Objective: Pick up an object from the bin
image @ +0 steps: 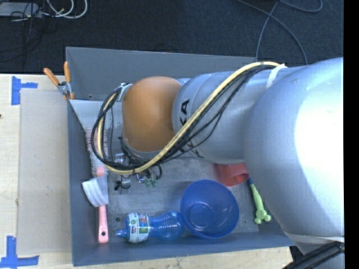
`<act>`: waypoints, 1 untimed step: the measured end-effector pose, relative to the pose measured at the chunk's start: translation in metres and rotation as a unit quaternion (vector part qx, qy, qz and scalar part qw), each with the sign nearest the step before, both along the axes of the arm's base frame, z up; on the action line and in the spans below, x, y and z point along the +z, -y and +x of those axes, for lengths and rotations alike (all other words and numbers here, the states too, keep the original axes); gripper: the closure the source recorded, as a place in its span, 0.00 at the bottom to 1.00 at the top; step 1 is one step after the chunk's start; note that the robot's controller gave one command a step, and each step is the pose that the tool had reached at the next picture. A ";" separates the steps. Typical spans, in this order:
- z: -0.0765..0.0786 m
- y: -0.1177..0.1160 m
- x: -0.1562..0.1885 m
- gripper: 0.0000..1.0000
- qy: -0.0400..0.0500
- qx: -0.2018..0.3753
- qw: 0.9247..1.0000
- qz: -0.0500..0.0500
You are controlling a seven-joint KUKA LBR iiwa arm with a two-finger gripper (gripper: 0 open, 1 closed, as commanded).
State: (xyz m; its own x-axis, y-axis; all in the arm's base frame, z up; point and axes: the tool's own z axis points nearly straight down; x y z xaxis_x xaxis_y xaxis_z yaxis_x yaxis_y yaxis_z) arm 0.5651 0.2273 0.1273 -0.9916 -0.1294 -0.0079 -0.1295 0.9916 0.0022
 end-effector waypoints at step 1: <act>-0.076 -0.015 -0.041 1.00 -0.009 0.013 1.000 -0.003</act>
Offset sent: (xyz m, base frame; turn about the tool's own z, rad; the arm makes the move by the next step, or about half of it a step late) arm -0.0833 0.0071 -0.0573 0.2800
